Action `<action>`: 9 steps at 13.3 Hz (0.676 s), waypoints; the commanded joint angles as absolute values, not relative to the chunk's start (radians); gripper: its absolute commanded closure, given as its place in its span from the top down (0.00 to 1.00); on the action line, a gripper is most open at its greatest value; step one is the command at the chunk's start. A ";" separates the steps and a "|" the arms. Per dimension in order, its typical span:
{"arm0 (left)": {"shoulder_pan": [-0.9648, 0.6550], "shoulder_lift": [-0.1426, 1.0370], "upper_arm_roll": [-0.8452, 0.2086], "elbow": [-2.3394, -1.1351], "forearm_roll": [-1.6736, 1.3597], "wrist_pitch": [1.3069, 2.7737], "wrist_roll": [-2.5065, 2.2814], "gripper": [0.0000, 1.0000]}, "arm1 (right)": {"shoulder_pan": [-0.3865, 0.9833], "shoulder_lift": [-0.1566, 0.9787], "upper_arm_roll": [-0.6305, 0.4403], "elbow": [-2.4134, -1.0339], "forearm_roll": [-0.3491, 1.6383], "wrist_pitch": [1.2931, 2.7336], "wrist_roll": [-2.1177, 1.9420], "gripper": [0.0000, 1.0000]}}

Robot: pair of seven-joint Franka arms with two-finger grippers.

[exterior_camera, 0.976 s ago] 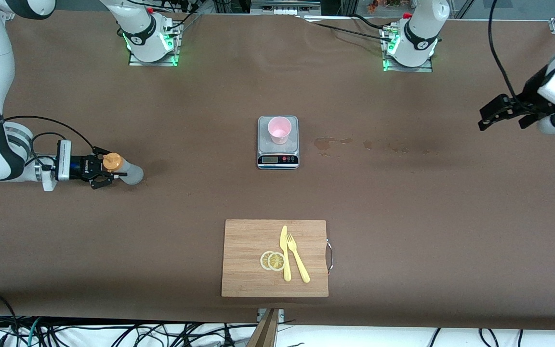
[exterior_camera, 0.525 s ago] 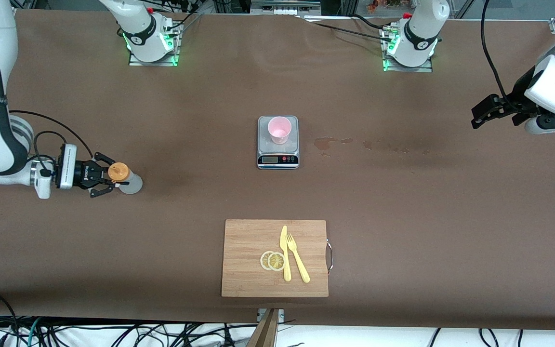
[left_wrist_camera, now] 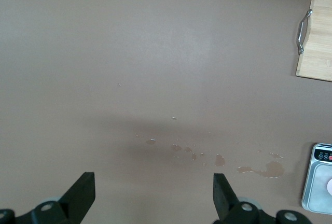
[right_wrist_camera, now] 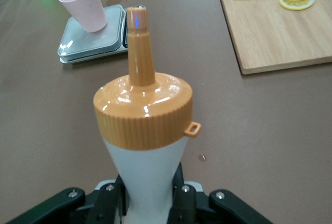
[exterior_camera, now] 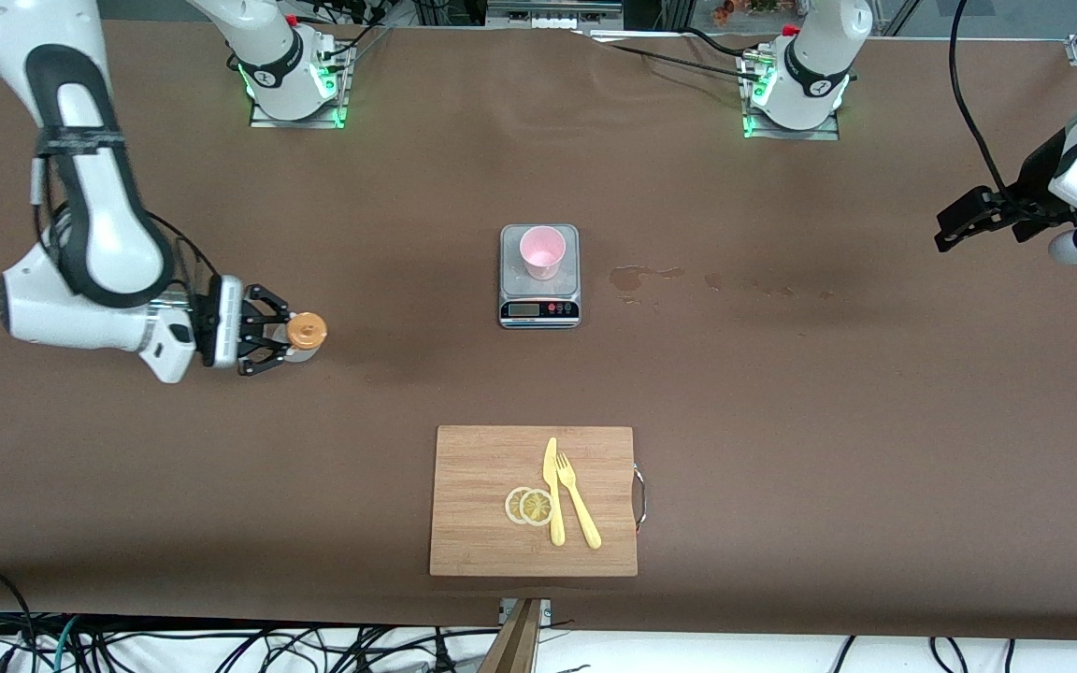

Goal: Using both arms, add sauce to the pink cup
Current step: 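Lift the bottle with the right gripper and carry it over the cup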

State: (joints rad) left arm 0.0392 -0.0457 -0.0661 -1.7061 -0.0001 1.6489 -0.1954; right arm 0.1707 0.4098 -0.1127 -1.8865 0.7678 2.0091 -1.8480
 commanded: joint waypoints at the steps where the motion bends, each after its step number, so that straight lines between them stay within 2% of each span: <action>1: 0.043 -0.052 -0.077 -1.698 0.017 1.626 -0.201 1.00 | 0.260 0.356 -0.133 -1.927 0.689 2.060 -1.728 0.24; 9: 0.037 -0.052 -0.081 -1.697 0.017 1.594 -0.190 1.00 | 0.526 0.313 -0.167 -1.919 0.398 2.079 -1.312 0.25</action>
